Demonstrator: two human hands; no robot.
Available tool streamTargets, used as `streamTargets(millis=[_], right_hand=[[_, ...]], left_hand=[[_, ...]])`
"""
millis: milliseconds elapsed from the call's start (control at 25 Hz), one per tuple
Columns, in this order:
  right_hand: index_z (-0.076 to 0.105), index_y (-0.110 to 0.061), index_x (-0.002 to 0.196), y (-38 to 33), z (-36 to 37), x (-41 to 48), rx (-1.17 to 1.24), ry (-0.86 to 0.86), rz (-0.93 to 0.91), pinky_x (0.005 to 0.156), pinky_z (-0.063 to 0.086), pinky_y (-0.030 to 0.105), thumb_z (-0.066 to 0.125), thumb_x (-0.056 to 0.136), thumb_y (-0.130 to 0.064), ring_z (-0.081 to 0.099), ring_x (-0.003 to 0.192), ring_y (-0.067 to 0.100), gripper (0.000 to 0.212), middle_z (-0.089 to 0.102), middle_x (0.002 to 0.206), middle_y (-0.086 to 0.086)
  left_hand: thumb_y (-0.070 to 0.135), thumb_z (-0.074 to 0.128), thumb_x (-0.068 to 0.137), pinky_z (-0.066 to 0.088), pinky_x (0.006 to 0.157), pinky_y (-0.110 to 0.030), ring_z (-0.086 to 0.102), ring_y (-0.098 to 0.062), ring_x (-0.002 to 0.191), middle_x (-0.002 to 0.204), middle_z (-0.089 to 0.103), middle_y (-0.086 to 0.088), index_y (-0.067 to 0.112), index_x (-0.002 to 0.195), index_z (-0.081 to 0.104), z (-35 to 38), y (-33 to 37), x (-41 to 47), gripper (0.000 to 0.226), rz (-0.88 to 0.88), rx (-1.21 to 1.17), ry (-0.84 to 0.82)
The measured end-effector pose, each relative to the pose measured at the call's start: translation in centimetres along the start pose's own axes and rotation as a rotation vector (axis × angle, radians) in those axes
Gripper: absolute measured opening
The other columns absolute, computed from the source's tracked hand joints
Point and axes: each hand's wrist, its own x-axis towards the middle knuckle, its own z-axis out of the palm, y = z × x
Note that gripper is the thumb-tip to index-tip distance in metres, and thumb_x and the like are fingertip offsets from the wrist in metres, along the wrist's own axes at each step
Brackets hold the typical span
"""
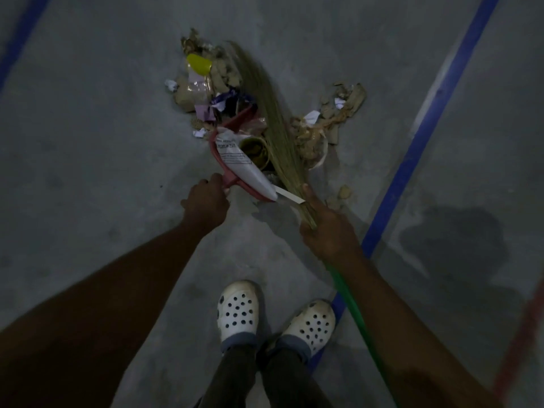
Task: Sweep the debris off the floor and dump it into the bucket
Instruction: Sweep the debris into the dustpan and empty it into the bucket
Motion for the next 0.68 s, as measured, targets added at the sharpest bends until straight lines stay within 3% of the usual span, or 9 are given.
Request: streamTargets(millis=[120,240,440,560,680], right_hand=[[0.013,-0.045,0.159,-1.8,-4.0,-5.4,0.047,0.060,0.020,0.077,0.057,0.041,0.060,0.098,-0.019,0.066,0.090,0.032,0.081,0.065,0.120,0.015],[0.013,-0.043,0.159,-4.3,-7.1,-12.5,0.095,0.119,0.031,0.075,0.057,0.044,0.060,0.098,-0.016,0.065,0.084,0.033,0.081,0.067,0.100,0.015],[0.011,-0.046,0.159,-8.2,-12.0,-24.7,0.111,0.162,0.086,0.068,0.046,0.028,0.061,0.098,-0.021,0.060,0.076,0.022,0.082,0.058,0.087,0.004],[0.009,-0.047,0.159,-10.4,-14.2,-32.0,0.088,0.163,0.082,0.065,0.043,0.026,0.062,0.097,-0.022,0.053,0.068,0.016,0.085,0.061,0.087,0.007],[0.009,-0.051,0.158,-12.2,-15.9,-37.8,0.123,0.173,0.090,0.069,0.050,0.031,0.063,0.095,-0.023,0.061,0.076,0.018,0.087,0.067,0.098,0.011]], left_hand=[[0.016,0.053,0.093,0.048,0.092,-0.056,0.054,-0.041,0.114,0.120,0.056,-0.020,0.012,0.130,0.048,-4.2,3.6,-4.4,0.037,0.034,-0.002,-0.007],[0.017,0.051,0.094,0.046,0.092,-0.056,0.053,-0.040,0.115,0.119,0.055,-0.020,0.012,0.130,0.047,-9.2,6.6,-10.2,0.037,0.093,0.000,0.011],[0.017,0.052,0.093,0.047,0.092,-0.057,0.054,-0.037,0.114,0.118,0.057,-0.016,0.015,0.127,0.050,-18.0,10.2,-20.9,0.034,0.123,0.031,0.003],[0.017,0.053,0.091,0.046,0.093,-0.057,0.055,-0.036,0.115,0.118,0.058,-0.013,0.019,0.124,0.051,-22.8,11.0,-27.6,0.033,0.105,0.042,0.002],[0.018,0.053,0.092,0.045,0.094,-0.056,0.053,-0.035,0.116,0.118,0.057,-0.011,0.022,0.126,0.049,-27.1,12.0,-33.4,0.034,0.135,0.054,0.018]])
